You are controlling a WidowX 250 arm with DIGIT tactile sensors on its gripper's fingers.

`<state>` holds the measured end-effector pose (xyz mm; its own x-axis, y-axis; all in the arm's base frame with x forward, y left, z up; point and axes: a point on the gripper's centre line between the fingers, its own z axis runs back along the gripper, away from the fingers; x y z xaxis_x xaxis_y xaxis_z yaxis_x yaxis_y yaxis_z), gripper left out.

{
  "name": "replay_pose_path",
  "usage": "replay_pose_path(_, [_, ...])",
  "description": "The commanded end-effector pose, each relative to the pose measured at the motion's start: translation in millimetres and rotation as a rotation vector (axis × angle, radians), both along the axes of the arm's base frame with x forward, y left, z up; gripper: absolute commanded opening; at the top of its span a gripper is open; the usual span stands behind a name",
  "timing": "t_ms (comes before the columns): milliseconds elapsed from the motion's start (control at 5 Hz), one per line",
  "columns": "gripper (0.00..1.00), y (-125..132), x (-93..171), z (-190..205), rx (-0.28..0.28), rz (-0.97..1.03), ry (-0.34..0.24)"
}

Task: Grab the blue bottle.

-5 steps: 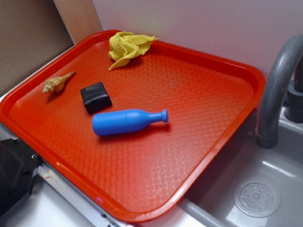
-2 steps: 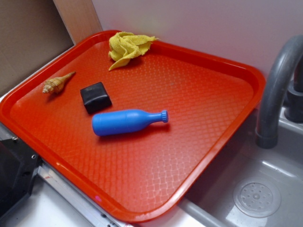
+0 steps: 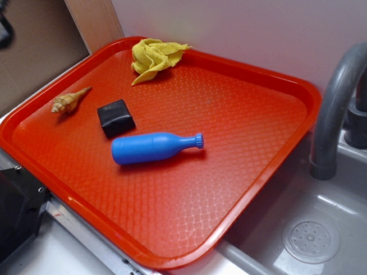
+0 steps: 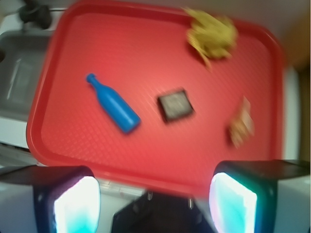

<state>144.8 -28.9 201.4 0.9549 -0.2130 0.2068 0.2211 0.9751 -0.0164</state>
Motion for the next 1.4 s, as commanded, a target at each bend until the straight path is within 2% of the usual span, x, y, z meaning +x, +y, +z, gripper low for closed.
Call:
replay_pose_path(0, [1.0, -48.9, 51.6, -64.5, 0.026, -0.405, -0.081])
replay_pose_path(200, [1.0, -66.1, 64.0, -97.0, 0.061, -0.465, -0.043])
replay_pose_path(400, [1.0, -88.3, 59.8, -123.5, 0.063, -0.578, -0.012])
replay_pose_path(800, [1.0, -85.3, 54.0, -165.4, 0.185, -0.566, 0.076])
replay_pose_path(1200, [1.0, -75.8, 58.5, -184.7, 0.178, -0.528, 0.155])
